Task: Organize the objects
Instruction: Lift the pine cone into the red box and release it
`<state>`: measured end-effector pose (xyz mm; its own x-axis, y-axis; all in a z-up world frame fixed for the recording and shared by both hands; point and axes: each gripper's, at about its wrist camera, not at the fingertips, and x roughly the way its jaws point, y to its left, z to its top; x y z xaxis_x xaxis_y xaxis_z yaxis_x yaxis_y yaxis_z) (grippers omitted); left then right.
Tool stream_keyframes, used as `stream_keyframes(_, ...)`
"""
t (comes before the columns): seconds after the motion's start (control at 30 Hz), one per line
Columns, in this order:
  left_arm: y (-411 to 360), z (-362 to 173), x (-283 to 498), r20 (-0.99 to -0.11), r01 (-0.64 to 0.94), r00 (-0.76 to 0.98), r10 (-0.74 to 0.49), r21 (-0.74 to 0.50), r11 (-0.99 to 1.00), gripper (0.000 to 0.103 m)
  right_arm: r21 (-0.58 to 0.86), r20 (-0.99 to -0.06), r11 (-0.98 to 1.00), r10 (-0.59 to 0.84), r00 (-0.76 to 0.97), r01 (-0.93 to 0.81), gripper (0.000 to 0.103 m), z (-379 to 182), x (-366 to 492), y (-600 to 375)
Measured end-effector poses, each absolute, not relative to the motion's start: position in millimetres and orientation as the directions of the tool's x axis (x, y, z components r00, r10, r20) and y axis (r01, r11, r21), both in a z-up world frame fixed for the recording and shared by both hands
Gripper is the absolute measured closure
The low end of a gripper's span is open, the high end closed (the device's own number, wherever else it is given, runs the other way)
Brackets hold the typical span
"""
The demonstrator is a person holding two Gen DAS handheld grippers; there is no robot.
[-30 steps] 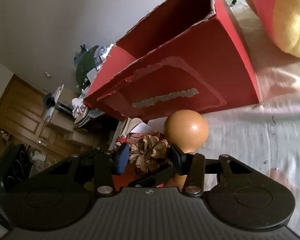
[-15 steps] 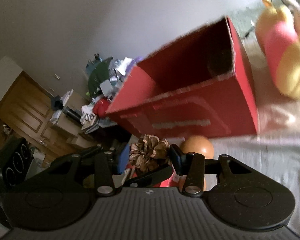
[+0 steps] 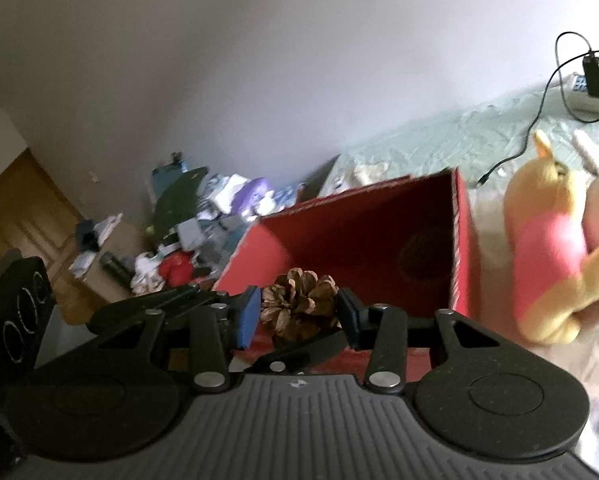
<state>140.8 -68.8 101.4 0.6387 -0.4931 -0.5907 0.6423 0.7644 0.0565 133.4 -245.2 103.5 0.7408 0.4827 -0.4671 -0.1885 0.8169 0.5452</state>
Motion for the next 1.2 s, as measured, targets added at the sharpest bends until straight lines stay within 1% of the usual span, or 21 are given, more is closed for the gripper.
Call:
stream_keyframes(0.23, -77.8, 79.2, 184.6, -0.641, 0.647, 0.562, -0.523, -0.053, 0.761, 0.047, 0.491, -0.529, 0.861, 0.415, 0.74, -0.131, 0.058, 86.3, 157.9, -250.5)
stream_keyframes(0.53, -97.6, 49.2, 206.9, -0.697, 0.658, 0.492, -0.522, -0.095, 0.747, 0.046, 0.421, -0.619, 0.904, 0.352, 0.702, -0.082, 0.057, 69.0, 167.2, -254.4)
stream_keyframes(0.67, -99.6, 44.1, 206.9, -0.695, 0.661, 0.489, -0.527, -0.098, 0.744, 0.046, 0.415, -0.623, 0.905, 0.354, 0.698, -0.089, 0.058, 69.9, 166.8, -255.0)
stream_keyframes(0.83, -95.8, 41.5, 209.5, -0.693, 0.654, 0.488, -0.53, -0.112, 0.748, 0.038, 0.407, -0.619, 0.909, 0.348, 0.704, -0.091, 0.058, 69.6, 166.3, -254.0)
stream_keyframes(1.07, -94.2, 38.5, 212.6, -0.691, 0.643, 0.492, -0.53, -0.123, 0.756, 0.034, 0.399, -0.609, 0.913, 0.332, 0.72, -0.085, 0.058, 68.4, 163.6, -253.0)
stream_keyframes(1.2, -91.5, 35.8, 215.6, -0.69, 0.63, 0.493, -0.529, -0.135, 0.764, 0.026, 0.4, -0.6, 0.913, 0.33, 0.729, -0.084, 0.057, 67.4, 162.4, -253.5)
